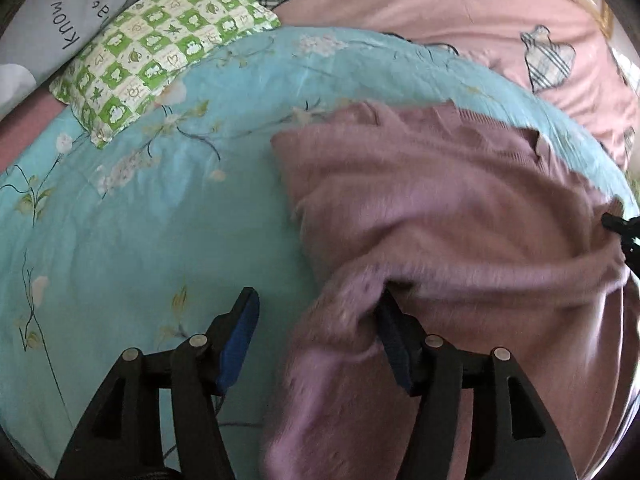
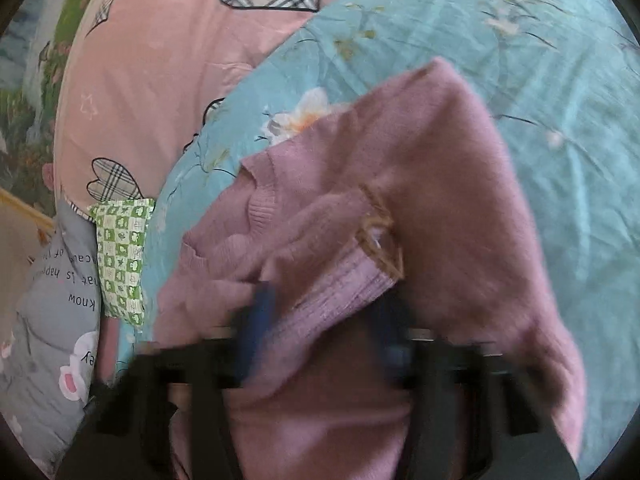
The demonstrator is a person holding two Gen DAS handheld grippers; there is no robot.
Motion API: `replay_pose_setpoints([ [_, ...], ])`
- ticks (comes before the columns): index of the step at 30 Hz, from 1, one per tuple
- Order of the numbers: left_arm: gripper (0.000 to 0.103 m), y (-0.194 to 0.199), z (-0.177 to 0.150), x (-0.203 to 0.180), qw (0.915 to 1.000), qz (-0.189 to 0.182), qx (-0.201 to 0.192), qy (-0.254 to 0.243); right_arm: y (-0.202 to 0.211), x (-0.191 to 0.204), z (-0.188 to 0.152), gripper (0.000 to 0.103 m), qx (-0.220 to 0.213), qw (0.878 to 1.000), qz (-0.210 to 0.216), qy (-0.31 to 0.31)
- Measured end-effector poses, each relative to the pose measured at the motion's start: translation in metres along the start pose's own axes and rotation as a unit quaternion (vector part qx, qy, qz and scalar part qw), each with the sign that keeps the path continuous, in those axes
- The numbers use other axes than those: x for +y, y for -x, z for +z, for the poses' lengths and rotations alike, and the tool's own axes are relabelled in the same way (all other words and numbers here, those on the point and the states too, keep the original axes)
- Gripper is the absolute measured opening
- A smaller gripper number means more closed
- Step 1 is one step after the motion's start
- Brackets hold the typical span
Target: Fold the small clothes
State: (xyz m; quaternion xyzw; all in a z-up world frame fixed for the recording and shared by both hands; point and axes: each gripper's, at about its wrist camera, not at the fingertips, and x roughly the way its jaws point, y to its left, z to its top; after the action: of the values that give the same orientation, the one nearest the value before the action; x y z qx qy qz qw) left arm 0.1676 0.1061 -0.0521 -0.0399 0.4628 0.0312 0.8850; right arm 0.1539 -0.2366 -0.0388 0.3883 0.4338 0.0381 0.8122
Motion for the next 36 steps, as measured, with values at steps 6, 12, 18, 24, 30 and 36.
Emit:
replay_pose_setpoints([
  [6,0.054,0.012,0.019,0.004,0.9975,0.015,-0.025,0.064,0.085,0.048,0.018,0.008,-0.131,0.984,0.093,0.075],
  [12,0.047,0.001,0.003,0.000,0.9969,0.024,-0.004,0.075,0.078,0.006,0.001,0.008,-0.118,0.987,0.014,0.109],
  [18,0.049,0.005,-0.004,0.006,0.9965,0.013,-0.004,0.083,0.060,-0.044,-0.017,0.008,-0.097,0.993,-0.022,0.067],
  [24,0.049,0.002,-0.013,0.009,0.9964,0.002,-0.006,0.084,0.058,-0.054,-0.021,0.008,-0.048,0.995,-0.075,0.051],
  [30,0.051,0.002,-0.019,0.015,0.9955,-0.028,-0.023,0.087,0.104,-0.004,-0.035,0.045,-0.116,0.968,-0.184,0.128],
  [36,0.055,0.002,-0.024,0.027,0.9905,-0.070,-0.036,0.113,0.063,0.116,-0.040,0.046,-0.024,0.965,-0.008,0.260],
])
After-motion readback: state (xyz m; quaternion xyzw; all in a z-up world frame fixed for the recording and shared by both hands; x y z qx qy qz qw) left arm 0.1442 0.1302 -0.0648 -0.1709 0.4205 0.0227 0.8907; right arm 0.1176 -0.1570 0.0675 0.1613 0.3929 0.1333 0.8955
